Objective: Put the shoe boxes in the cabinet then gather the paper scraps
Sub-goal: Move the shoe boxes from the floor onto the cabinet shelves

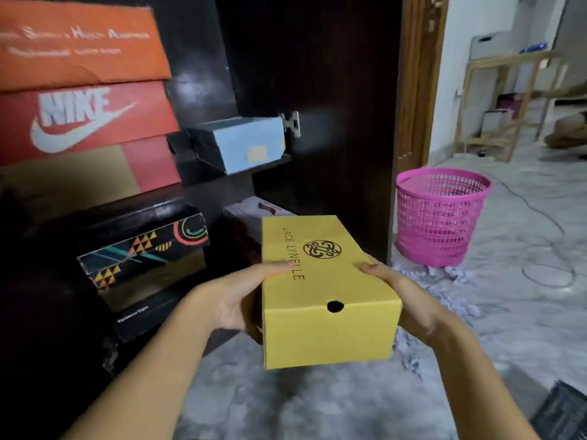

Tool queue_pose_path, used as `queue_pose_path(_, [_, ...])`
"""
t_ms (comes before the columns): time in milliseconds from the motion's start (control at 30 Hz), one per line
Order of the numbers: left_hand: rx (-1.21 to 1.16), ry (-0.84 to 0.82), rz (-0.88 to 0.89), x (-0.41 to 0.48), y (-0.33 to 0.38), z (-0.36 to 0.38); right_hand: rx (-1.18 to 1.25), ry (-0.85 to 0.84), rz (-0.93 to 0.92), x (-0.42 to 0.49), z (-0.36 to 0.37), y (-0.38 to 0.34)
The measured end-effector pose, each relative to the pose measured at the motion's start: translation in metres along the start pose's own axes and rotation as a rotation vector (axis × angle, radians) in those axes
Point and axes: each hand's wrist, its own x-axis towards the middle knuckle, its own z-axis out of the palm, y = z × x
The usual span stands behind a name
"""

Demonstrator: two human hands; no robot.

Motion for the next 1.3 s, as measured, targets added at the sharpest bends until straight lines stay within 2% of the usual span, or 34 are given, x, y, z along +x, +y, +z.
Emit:
queue_pose_path(300, [-0.258,0.190,0.396,-0.035,0.126,-0.044,-0.025,0.295,-0.483,0.068,0.042,-0.128])
queue_pose_path(433, [-0.360,0.238,0.474,-0.029,0.187,-0.062,-0.113,0.372,-0.675,0.107,0.065,-0.171])
queue_pose_path(567, [-0.330,0.298,0.487,-0.012,0.241,-0.088,-0.165,0.400,-0.661,0.171,0.077,-0.210])
queue_pose_path(733, [-0.230,0.402,0.557,0.030,0.284,-0.120,-0.244,0.465,-0.542,0.253,0.091,-0.229])
queue_pose_path(867, [0.093,0.552,0.763,0.058,0.284,-0.136,-0.362,0.592,-0.497,0.294,0.113,-0.226])
queue_pose_path(967, [0.230,0.629,0.871,0.077,0.287,-0.159,-0.495,0.661,-0.545,0.319,0.127,-0.228])
queue_pose_path(1033, [0.287,0.660,0.900,0.091,0.297,-0.175,-0.641,0.623,-0.547,0.335,0.132,-0.232])
queue_pose_path(1167, [0.350,0.663,0.873,0.109,0.316,-0.195,-0.813,0.441,-0.453,0.359,0.141,-0.239])
queue_pose_path(1300, [0.392,0.663,0.873,0.114,0.332,-0.206,-0.884,0.448,-0.433,0.374,0.140,-0.240])
